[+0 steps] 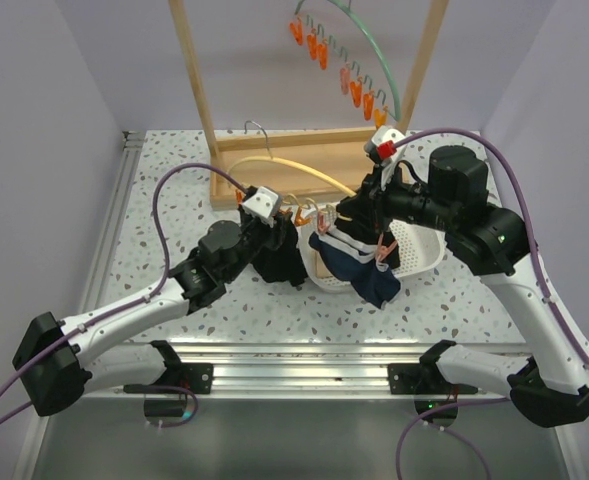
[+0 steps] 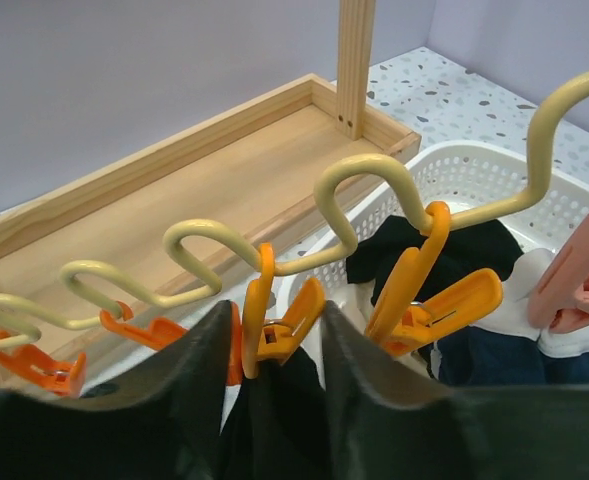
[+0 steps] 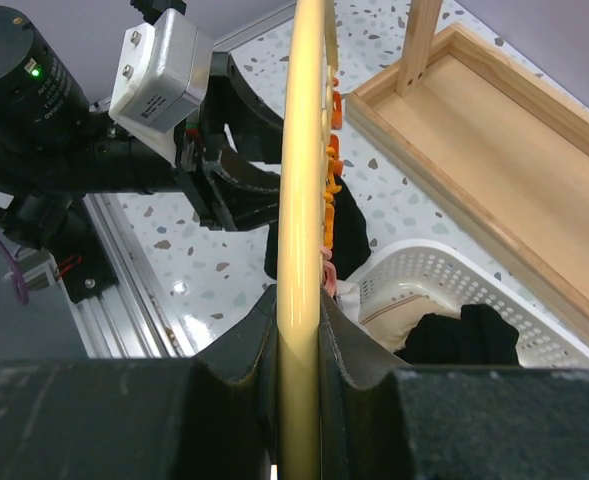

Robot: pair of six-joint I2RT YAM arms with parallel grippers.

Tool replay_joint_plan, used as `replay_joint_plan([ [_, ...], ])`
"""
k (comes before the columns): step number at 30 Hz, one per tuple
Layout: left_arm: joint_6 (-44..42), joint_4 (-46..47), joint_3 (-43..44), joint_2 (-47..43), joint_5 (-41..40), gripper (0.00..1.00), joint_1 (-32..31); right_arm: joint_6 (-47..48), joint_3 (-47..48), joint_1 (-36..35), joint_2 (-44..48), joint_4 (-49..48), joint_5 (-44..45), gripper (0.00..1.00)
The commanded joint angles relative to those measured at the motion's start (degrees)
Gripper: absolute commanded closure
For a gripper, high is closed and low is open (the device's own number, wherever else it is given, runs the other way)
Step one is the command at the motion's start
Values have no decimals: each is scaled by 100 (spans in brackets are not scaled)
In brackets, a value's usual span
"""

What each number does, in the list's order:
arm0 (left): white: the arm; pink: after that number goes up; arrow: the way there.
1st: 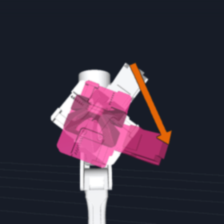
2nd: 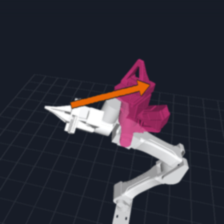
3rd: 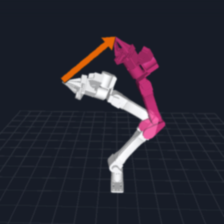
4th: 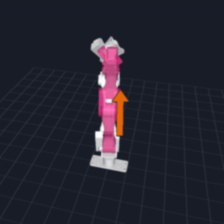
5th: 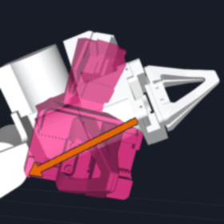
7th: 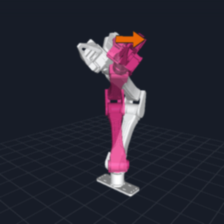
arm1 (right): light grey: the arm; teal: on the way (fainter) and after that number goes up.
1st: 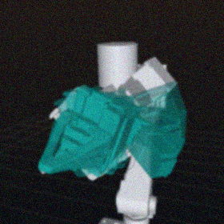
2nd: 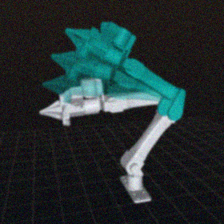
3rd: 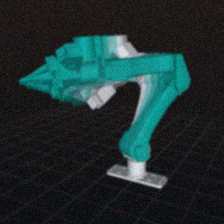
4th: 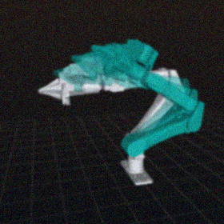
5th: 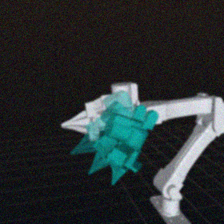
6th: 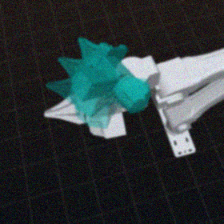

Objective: Remove the underwear clipped to the hanger

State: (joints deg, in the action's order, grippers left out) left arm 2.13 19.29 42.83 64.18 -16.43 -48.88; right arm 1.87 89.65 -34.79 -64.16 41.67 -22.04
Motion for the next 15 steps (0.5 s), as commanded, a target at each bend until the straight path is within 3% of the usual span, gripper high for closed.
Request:
replay_joint_plan([
  [1, 15, 391, 32, 7, 359, 66, -121, -46, 114, 24, 132, -1188, -125, 100],
  [2, 15, 409, 41, -11, 359, 75, -121, -46, 106, 16, 141, -1188, -125, 100],
  [3, 15, 418, 41, -28, 368, 89, -121, -38, 106, 24, 141, -1188, -125, 100],
  [5, 33, 409, 50, -46, 394, 97, -121, -37, 88, 33, 149, -1196, -134, 100],
  [7, 42, 400, 50, -90, 456, 98, -121, -37, 79, 33, 150, -1205, -125, 100],
  [8, 59, 383, 50, -99, 491, 94, -121, -37, 79, 33, 158, -1205, -116, 100],
  [10, 94, 365, 33, -151, 526, 75, -121, -29, 88, 51, 167, -1205, -99, 100],
  [12, 173, 321, 15, -265, 535, 49, -121, -11, 97, 59, 167, -1196, -90, 100],
  [15, 209, 225, -73, -432, 632, 33, -121, 33, 106, 77, 150, -1196, -20, 100],
])
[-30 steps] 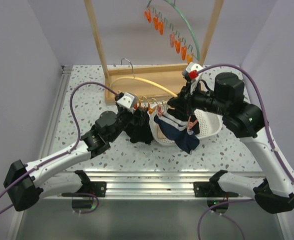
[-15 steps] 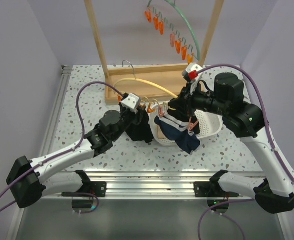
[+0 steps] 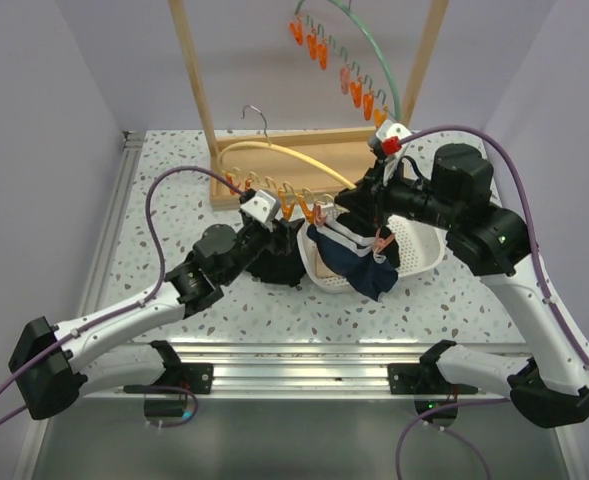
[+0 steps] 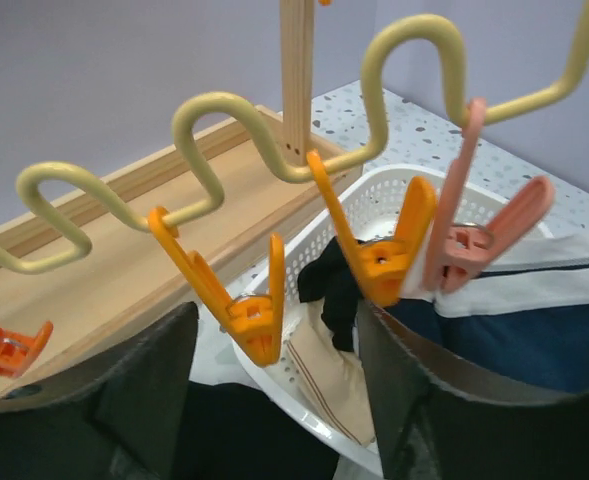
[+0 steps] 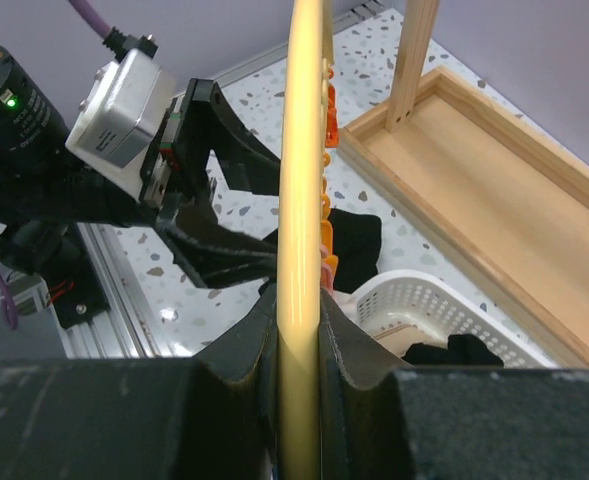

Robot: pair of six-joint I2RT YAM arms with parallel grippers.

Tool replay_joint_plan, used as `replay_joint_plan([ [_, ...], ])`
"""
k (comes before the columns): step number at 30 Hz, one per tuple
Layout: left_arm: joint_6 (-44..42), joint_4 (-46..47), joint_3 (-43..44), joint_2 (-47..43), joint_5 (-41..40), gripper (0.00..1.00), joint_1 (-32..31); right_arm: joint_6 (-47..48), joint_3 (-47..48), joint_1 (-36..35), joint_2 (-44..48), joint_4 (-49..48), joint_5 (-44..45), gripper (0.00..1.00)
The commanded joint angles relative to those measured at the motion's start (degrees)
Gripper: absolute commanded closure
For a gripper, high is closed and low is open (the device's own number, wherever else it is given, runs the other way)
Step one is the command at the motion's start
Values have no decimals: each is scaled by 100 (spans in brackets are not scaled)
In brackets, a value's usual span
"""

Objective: Remove the underwear clipped to the hanger

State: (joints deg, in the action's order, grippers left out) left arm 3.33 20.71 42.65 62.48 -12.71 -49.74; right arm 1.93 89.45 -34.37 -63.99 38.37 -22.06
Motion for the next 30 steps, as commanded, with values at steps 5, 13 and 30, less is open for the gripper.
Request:
replay_joint_plan([
  [5, 202, -207, -231, -772, 287, 20, -36, 158, 125, 53, 123, -849, 62, 100],
  [13, 291, -1147, -354, -1624, -223, 9, -36, 272, 187, 115, 158, -814, 150, 100],
  [30, 2380, -1780, -1532, -1822, -1629, 0, -27, 527, 784, 211, -61, -559, 123, 100],
])
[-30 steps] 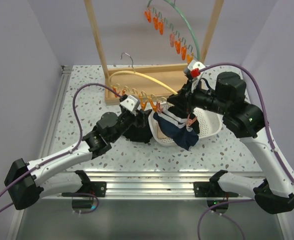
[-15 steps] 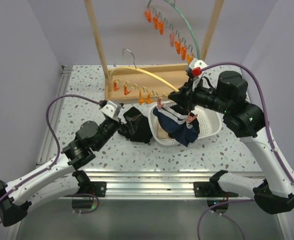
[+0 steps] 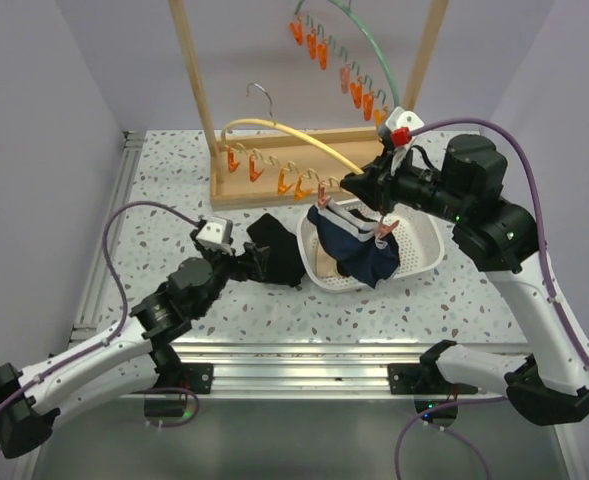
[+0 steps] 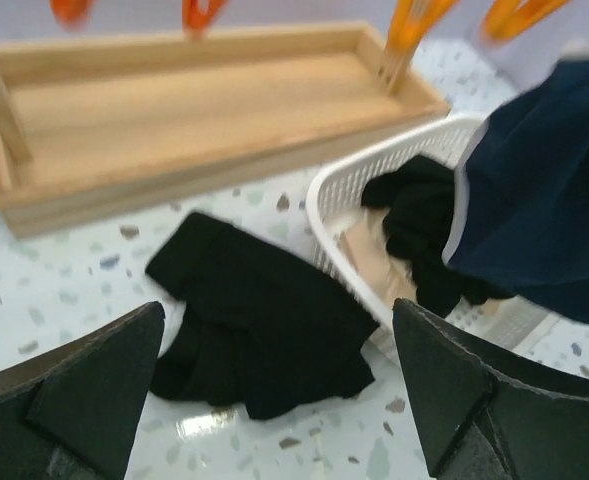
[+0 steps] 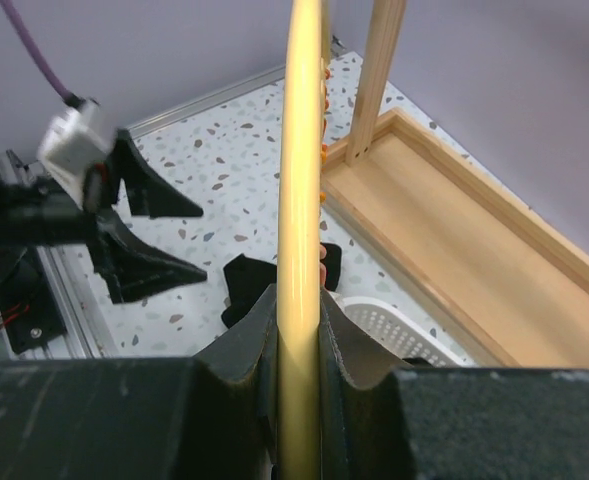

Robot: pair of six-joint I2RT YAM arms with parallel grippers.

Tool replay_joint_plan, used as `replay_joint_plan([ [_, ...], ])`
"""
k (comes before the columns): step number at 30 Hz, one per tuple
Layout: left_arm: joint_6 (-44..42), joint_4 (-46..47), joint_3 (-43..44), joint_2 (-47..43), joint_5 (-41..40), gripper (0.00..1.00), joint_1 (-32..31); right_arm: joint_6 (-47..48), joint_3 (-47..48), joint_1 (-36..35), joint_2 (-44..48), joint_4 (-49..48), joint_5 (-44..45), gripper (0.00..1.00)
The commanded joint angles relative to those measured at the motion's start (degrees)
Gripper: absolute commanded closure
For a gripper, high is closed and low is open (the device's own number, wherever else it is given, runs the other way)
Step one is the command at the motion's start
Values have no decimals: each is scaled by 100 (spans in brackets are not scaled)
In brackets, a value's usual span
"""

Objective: Remove the underwear clipped to the hanger

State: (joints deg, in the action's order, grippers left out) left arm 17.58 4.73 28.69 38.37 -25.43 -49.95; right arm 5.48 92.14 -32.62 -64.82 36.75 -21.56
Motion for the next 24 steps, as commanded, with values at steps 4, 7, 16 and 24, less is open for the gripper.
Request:
replay_joint_plan([
  [4, 2308, -1217, 285, 1821, -673, 0, -6, 226, 621, 107, -5, -344, 178, 100],
  [7, 3258, -1588, 550, 2586, -665, 0, -6, 209, 577, 177, 22, -370, 170, 100],
  [16, 4112, -843, 848, 3808, -515, 6, 29, 147, 366, 230, 136, -493, 135, 100],
  [24, 4183, -272, 1262, 4934, -313, 47, 451, 191, 322, 248, 303, -450, 135, 100],
])
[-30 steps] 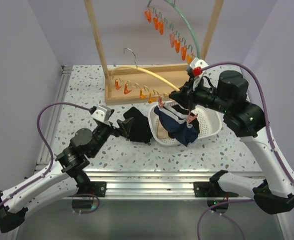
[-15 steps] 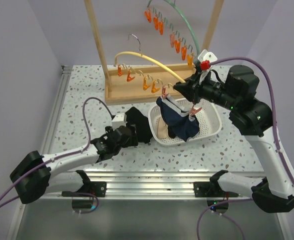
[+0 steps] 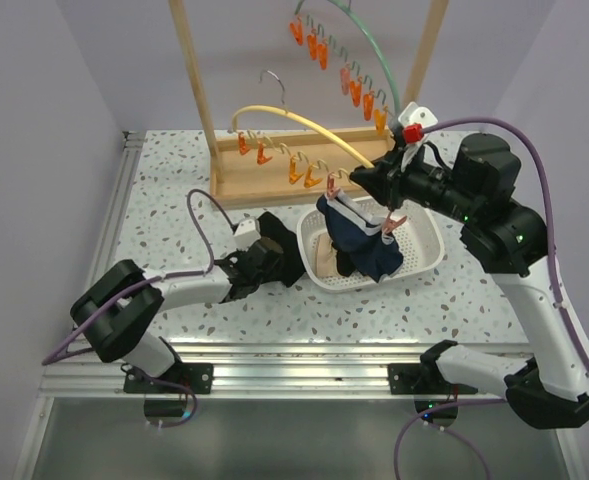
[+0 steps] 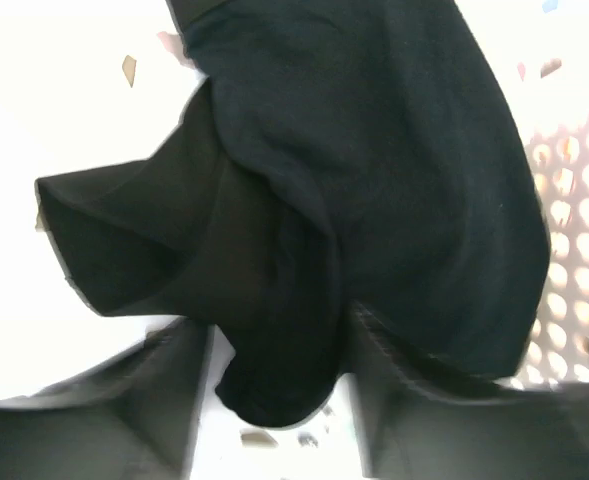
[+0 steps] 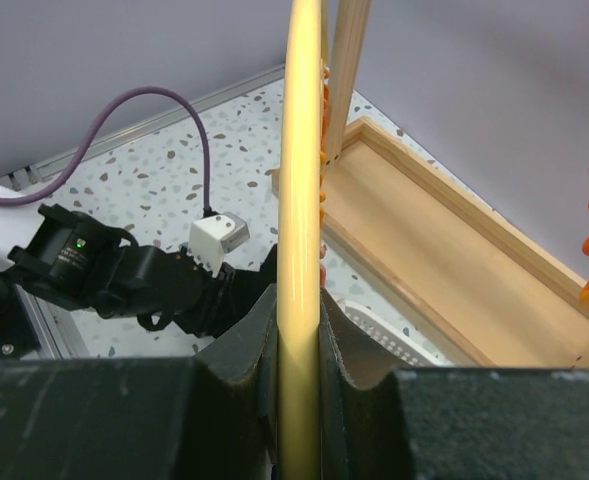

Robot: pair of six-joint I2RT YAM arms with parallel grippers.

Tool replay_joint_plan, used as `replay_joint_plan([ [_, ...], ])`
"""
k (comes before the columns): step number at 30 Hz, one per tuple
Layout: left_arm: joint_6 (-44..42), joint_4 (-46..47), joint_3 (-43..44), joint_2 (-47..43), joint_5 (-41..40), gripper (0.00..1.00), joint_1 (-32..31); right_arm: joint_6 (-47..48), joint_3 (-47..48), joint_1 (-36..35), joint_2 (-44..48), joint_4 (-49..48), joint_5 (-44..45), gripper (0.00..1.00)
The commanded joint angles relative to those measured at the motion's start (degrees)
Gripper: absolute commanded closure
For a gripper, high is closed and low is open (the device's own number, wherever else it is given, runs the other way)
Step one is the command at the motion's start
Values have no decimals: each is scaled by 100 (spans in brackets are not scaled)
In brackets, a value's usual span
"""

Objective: Remove the underwear clipped to the hanger

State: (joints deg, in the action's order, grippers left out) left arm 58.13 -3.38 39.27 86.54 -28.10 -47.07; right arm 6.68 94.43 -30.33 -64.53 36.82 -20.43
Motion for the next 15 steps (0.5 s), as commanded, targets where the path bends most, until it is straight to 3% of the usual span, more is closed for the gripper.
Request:
replay_joint_plan([
  [1, 50, 670, 196, 109, -55, 78, 180, 79, 93, 27, 301, -448, 38, 100],
  [2, -116, 715, 178, 82, -108, 91, 181, 97, 93, 27, 327, -430, 39, 100],
  [4, -563, 925, 64, -363, -100, 100, 146, 167, 172, 18, 345, -351, 65, 100],
  [7, -1170, 1494, -366, -1005, -108, 100, 32, 211, 259, 27, 354, -281, 91, 100],
  [10, -2336, 2355, -876, -1999, 364, 100, -39, 299, 426, 27, 310, -202, 214, 100],
  [12, -2813, 2805, -1069, -2544, 1110, 100, -39, 369, 593, 27, 240, -140, 354, 100],
  [15, -3474, 3229, -817, -2687, 2078, 100, -39, 431, 778, 27, 161, -105, 547, 100],
])
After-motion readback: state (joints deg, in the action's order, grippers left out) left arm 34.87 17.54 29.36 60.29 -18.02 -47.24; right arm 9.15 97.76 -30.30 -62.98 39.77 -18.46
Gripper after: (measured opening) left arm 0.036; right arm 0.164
